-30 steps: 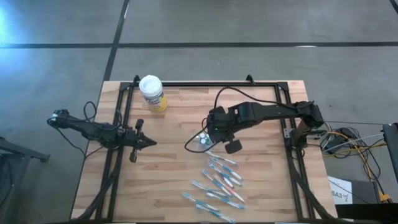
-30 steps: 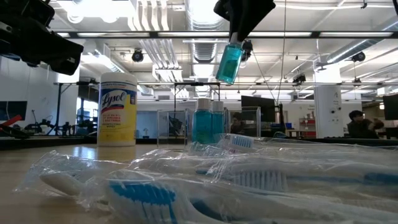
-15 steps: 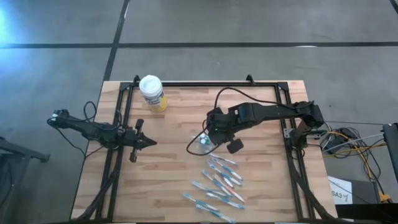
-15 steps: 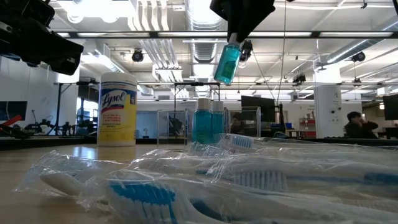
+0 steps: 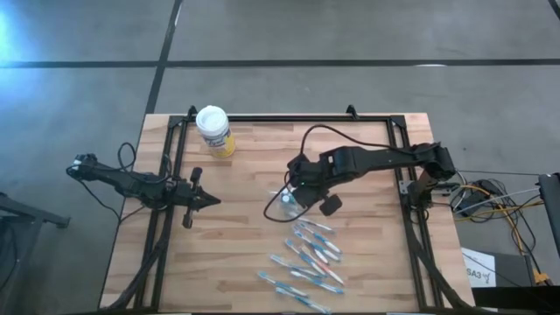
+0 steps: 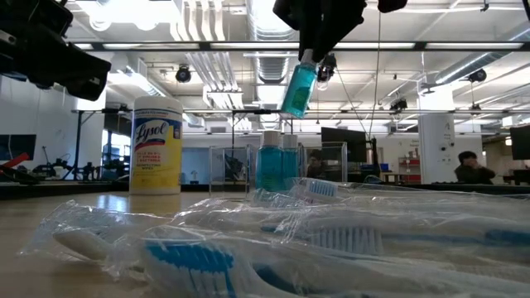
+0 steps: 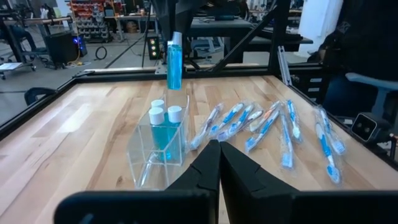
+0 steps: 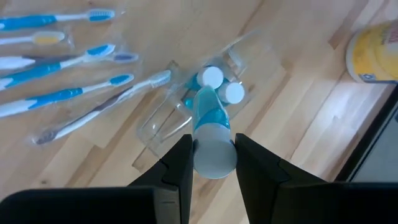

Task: Pick & Place toothbrushing station
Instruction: Put the blue mouthwash bottle into the middle compartment of the transparent organizer

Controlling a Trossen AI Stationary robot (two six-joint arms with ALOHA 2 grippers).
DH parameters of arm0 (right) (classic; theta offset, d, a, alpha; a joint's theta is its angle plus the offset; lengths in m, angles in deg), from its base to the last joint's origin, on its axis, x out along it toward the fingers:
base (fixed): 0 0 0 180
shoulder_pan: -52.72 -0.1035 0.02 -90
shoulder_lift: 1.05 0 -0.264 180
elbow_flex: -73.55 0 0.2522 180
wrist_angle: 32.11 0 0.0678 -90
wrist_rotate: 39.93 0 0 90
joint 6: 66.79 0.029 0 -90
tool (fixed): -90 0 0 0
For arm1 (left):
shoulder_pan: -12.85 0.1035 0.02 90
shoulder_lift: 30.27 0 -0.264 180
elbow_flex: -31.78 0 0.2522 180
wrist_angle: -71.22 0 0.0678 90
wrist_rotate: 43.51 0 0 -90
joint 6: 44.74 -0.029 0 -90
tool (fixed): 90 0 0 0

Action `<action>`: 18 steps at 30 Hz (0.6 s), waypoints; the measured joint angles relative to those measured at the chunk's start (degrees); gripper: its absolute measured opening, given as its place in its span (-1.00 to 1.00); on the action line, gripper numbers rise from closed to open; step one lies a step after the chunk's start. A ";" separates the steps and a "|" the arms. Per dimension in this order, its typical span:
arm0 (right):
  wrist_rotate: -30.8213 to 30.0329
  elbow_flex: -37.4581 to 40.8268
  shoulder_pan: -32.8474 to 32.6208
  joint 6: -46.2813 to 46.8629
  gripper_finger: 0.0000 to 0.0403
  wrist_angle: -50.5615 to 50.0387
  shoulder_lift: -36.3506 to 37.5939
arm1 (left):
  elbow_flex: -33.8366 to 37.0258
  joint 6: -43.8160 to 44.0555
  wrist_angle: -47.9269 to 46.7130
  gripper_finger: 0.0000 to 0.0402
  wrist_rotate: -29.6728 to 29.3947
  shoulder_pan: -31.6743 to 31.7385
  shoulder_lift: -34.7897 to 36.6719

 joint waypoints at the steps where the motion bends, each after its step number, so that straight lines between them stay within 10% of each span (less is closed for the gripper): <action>1: 0.02 0.00 0.00 -0.43 -0.56 0.00 -0.35 | 0.00 -0.04 -0.16 -0.96 -0.02 -0.02 -0.02; 18: -0.70 -0.04 0.00 -5.89 -0.56 0.13 -4.31 | 0.00 -0.42 -1.53 -0.93 0.00 -0.01 -0.02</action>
